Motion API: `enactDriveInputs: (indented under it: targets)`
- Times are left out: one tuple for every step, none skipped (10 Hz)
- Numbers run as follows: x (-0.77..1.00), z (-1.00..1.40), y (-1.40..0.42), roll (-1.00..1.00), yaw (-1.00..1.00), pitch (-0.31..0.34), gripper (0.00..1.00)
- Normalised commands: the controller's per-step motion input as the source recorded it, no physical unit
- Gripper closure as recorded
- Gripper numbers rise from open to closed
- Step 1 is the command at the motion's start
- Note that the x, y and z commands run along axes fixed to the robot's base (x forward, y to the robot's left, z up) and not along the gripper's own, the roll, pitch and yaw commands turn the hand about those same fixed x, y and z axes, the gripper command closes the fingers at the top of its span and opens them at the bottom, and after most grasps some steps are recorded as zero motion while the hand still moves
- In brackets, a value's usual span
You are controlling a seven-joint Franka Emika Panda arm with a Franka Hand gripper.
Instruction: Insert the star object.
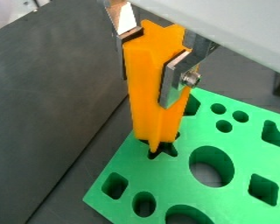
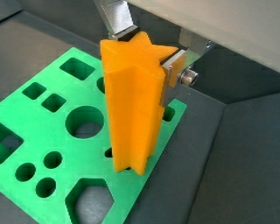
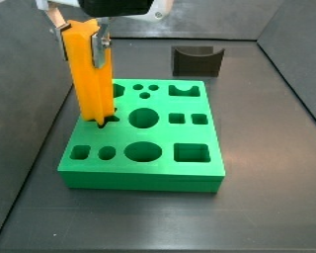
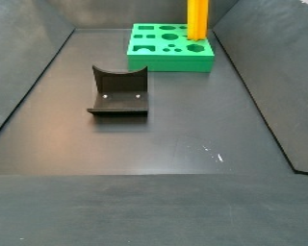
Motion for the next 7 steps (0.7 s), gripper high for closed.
enactDriveInputs:
  targets:
    - [-0.27,0.00,0.08,-0.15,-0.23,0.000,1.00]
    - [-0.33,0.00,0.15,-0.11,-0.05,-0.001,1.00]
    - [-0.41,0.05,0.13,-0.06,-0.05,-0.040,1.00]
    - [-0.35,0.00,0.04,-0.13,-0.15,0.000,1.00]
    - [-0.17,0.00,0.02,-0.21,-0.26,0.000,1.00]
    - [-0.06,0.04,0.00,-0.18,-0.14,-0.021,1.00]
    - [0.00,0.00,0.00,-0.16,-0.02,-0.026,1.00]
